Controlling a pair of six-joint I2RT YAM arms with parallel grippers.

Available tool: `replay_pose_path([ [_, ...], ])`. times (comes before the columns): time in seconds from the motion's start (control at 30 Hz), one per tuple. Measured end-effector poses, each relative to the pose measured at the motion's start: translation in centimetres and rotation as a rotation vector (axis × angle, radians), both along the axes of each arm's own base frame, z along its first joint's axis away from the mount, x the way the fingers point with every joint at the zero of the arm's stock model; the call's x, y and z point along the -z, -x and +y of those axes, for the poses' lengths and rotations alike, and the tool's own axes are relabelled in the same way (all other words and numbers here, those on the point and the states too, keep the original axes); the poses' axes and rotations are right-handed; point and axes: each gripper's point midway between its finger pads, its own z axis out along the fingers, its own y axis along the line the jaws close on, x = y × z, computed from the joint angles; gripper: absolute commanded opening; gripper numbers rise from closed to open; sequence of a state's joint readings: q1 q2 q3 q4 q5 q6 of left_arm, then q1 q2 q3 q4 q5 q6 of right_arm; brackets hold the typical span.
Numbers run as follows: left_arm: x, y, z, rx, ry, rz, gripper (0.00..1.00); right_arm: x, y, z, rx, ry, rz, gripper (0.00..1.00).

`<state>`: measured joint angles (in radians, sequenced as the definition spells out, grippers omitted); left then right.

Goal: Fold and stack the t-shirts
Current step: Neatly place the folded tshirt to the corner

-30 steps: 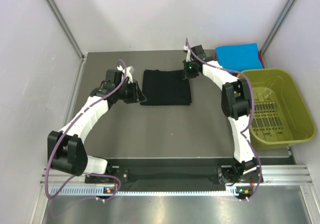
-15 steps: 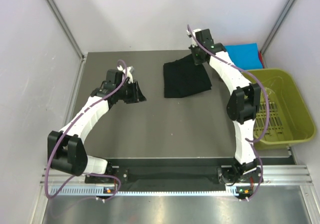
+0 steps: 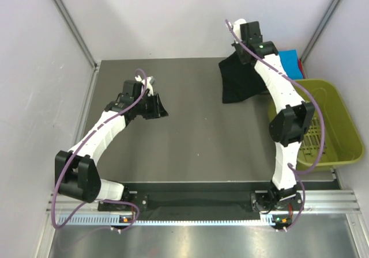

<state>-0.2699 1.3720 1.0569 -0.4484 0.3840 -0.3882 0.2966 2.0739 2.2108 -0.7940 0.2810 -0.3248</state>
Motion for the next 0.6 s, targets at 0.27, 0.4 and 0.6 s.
replay_pose_path([
  [0.27,0.1,0.0,0.0,-0.001,-0.004,-0.001,0.34,-4.8,0.3,-4.8,0.047,0.034,-0.089,0.0],
  [0.4,0.1,0.0,0.1,-0.001,-0.005,0.0,0.34,-6.6,0.2,-6.5,0.066,0.059,-0.123,0.0],
  [0.6,0.3,-0.1,0.1,-0.003,-0.008,0.006,0.34,-8.0,0.0,-9.4,0.101,0.069,-0.149,0.0],
])
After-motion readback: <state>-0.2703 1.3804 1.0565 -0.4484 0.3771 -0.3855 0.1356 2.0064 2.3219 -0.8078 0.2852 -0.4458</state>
